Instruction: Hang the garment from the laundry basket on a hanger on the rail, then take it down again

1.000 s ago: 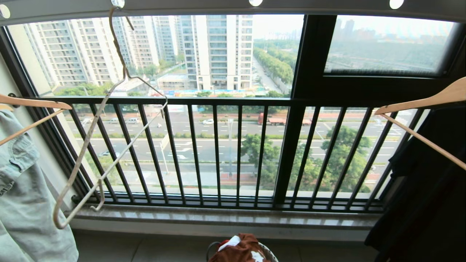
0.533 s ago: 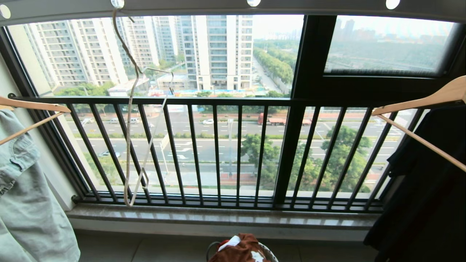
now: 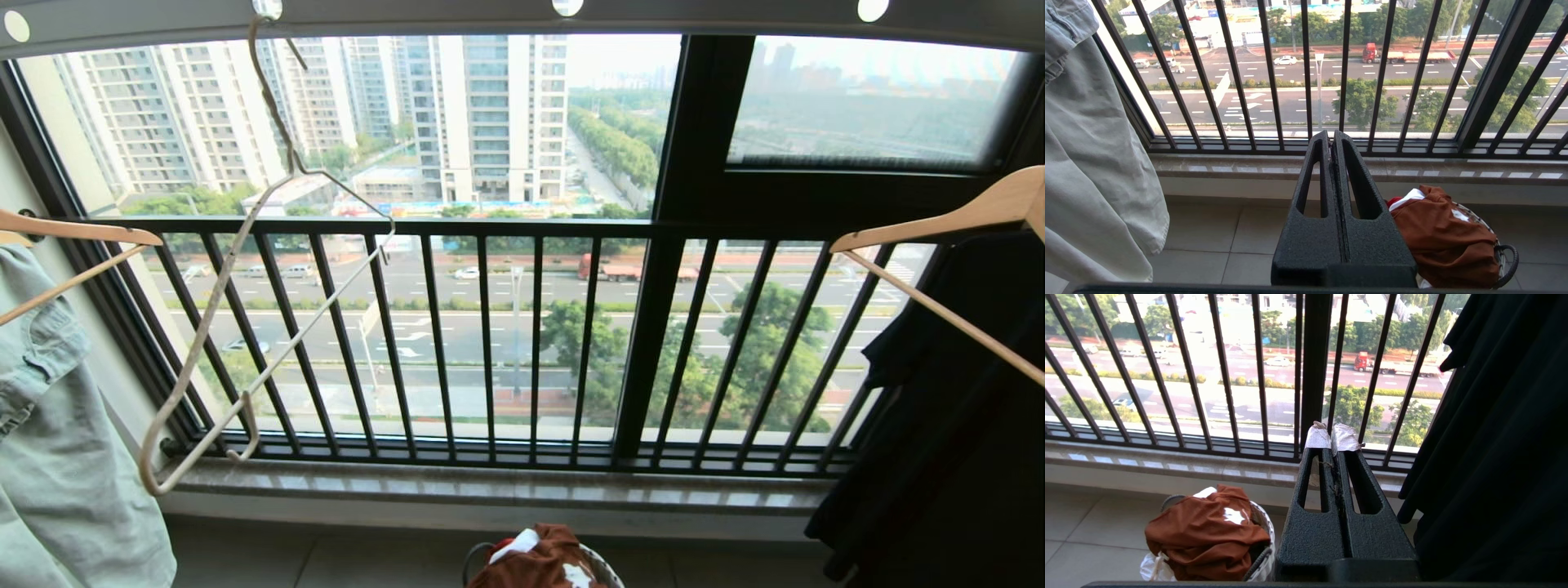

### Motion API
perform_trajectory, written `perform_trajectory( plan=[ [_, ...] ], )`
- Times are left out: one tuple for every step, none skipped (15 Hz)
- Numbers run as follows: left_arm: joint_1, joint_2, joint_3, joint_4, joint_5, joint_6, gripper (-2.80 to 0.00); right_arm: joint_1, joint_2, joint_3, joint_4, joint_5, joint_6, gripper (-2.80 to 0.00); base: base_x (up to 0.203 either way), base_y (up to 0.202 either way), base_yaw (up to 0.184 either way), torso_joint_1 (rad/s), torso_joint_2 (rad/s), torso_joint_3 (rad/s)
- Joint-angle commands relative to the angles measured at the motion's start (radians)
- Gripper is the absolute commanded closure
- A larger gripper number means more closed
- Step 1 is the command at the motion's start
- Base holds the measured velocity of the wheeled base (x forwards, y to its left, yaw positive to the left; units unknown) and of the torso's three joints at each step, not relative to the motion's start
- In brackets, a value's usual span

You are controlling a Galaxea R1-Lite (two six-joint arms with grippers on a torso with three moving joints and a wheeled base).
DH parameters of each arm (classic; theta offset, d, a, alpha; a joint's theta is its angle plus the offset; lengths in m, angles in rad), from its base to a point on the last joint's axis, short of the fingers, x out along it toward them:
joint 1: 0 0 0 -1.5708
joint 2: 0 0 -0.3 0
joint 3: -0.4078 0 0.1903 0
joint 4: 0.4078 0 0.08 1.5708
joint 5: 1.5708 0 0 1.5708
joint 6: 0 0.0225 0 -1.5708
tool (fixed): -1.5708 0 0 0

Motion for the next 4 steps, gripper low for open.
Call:
perform_trajectory(
  plan=[
    [0.000, 0.000, 0.000, 0.000, 0.000, 0.000, 0.00, 0.000, 0.002, 0.000, 0.000, 0.001, -0.001, 0.00, 0.000, 0.000, 0.000, 0.000, 0.00, 0.000],
    [0.000, 0.000, 0.000, 0.000, 0.000, 0.000, 0.00, 0.000, 0.002, 0.000, 0.000, 0.001, -0.001, 0.00, 0.000, 0.000, 0.000, 0.000, 0.00, 0.000],
    [0.000, 0.000, 0.000, 0.000, 0.000, 0.000, 0.00, 0.000, 0.002, 0.000, 0.000, 0.001, -0.001, 0.00, 0.000, 0.000, 0.000, 0.000, 0.00, 0.000],
    [0.000, 0.000, 0.000, 0.000, 0.000, 0.000, 0.00, 0.000, 0.002, 0.000, 0.000, 0.001, -0.001, 0.00, 0.000, 0.000, 0.000, 0.000, 0.00, 0.000]
  ],
)
